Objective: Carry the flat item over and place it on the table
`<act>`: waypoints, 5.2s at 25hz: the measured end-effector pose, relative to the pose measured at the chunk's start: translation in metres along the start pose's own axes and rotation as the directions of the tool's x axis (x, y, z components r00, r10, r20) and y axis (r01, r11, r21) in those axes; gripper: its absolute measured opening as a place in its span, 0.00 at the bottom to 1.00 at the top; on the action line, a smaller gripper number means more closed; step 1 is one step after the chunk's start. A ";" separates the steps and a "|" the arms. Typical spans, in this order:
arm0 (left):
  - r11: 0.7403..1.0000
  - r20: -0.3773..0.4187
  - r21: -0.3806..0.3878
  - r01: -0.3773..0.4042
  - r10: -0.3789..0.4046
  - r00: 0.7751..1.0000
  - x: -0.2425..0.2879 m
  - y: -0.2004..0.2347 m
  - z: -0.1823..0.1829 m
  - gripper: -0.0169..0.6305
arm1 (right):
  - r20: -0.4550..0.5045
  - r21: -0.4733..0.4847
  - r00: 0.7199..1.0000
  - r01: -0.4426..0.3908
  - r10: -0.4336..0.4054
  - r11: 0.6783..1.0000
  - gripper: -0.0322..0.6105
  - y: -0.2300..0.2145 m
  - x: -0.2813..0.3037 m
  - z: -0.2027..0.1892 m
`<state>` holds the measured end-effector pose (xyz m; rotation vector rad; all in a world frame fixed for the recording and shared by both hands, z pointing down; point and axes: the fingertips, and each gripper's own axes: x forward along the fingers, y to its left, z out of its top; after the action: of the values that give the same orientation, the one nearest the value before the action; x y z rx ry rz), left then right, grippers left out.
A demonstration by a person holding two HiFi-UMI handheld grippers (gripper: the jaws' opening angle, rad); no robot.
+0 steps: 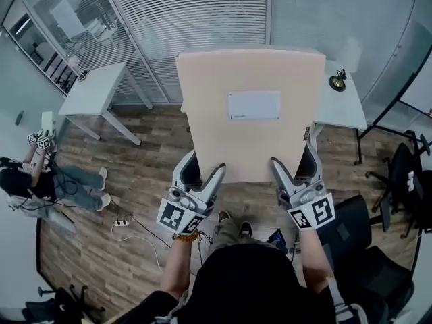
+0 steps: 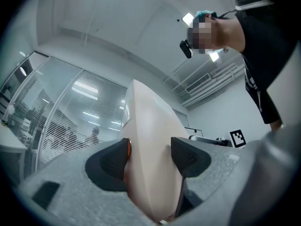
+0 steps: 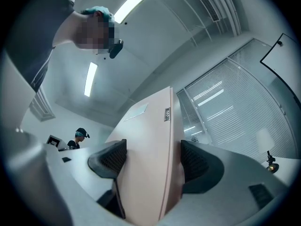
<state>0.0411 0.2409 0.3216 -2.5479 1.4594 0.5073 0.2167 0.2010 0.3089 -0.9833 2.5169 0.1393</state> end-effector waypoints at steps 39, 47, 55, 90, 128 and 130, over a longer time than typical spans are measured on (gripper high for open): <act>0.989 0.013 -0.116 0.092 -0.091 0.996 0.186 0.231 -0.077 0.46 | -0.068 -0.072 0.989 0.125 -0.130 0.990 0.57 -0.138 0.230 -0.100; 0.987 0.015 -0.141 0.077 -0.076 0.997 0.195 0.293 -0.088 0.46 | -0.088 -0.066 0.986 0.133 -0.139 0.989 0.57 -0.141 0.284 -0.133; 0.985 0.024 -0.148 0.088 -0.086 0.996 0.202 0.324 -0.096 0.46 | -0.104 -0.074 0.983 0.146 -0.153 0.987 0.57 -0.143 0.310 -0.152; 0.976 -0.067 -0.197 0.088 -0.103 0.992 0.329 0.420 -0.170 0.46 | -0.148 -0.027 0.969 0.195 -0.197 0.980 0.57 -0.266 0.408 -0.222; 0.957 -0.195 -0.288 0.019 -0.078 0.978 0.410 0.453 -0.255 0.46 | -0.254 0.047 0.939 0.250 -0.231 0.967 0.57 -0.368 0.438 -0.282; 0.954 -0.205 -0.299 0.013 -0.077 0.976 0.410 0.456 -0.262 0.46 | -0.267 0.047 0.935 0.253 -0.232 0.966 0.57 -0.370 0.439 -0.289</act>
<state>-0.1050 -0.4010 0.4271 -2.9456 1.4862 0.4889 0.0731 -0.4180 0.4041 -1.3447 2.5779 -0.1763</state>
